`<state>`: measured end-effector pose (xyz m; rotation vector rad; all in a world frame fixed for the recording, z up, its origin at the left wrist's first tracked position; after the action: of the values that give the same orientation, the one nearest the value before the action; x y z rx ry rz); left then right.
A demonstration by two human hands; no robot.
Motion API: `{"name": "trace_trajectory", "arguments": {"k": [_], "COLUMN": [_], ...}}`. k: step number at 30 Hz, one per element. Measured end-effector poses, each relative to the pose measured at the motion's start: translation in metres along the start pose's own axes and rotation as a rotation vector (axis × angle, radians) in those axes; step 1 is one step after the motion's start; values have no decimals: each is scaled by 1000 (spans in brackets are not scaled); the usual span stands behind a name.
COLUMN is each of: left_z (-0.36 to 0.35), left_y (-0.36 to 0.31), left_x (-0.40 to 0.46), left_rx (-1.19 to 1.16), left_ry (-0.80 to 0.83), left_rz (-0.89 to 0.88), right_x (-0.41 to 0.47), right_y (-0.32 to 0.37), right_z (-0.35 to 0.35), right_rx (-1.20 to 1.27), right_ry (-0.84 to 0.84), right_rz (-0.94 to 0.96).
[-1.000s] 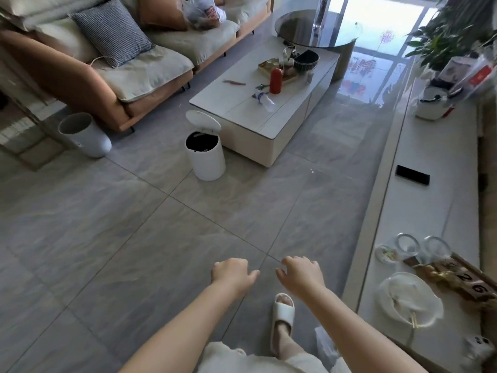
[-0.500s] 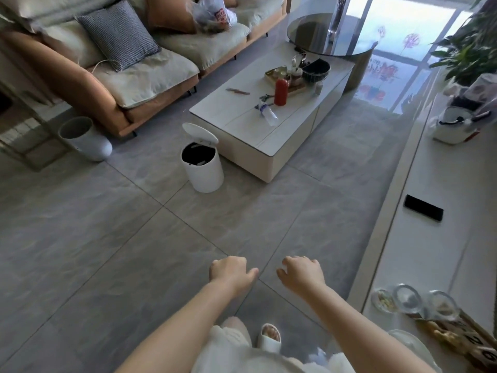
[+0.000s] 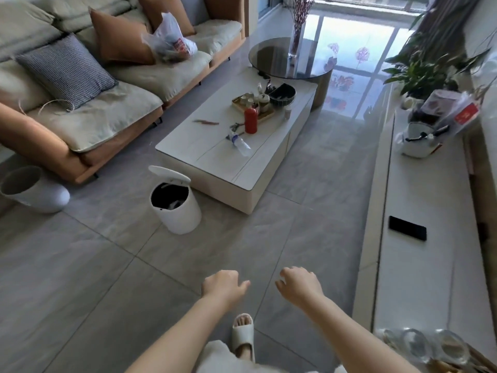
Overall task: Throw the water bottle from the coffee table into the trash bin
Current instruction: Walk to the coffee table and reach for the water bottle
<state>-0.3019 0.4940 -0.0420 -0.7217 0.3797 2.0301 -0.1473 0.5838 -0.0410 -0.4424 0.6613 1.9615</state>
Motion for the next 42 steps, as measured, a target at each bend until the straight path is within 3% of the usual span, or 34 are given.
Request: {"name": "trace_trajectory", "arguments": {"k": [14, 30, 42], "left_z": [72, 167, 221], "left_y": [-2, -96, -101], "left_x": [102, 221, 295], "left_rx": [7, -169, -180], "left_ry": [24, 70, 78], "left_rz": [-43, 132, 135], "right_x": [103, 268, 347], "right_y": [17, -40, -26], "right_z": [60, 182, 232], "right_rx": [3, -78, -94], "right_ry": [-13, 57, 63], "right_rz": [-36, 116, 149]}}
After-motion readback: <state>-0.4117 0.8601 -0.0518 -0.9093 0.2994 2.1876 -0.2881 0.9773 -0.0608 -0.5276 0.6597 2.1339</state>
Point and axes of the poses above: each hand's wrist, its own x-axis towards the middle knuckle, its own z-axis out of the back of the hand, y = z × x, the point moved 4 cm from there along x, towards the middle knuckle, and after that the axes turned 8 degrees about x, right-handed, at the moved point
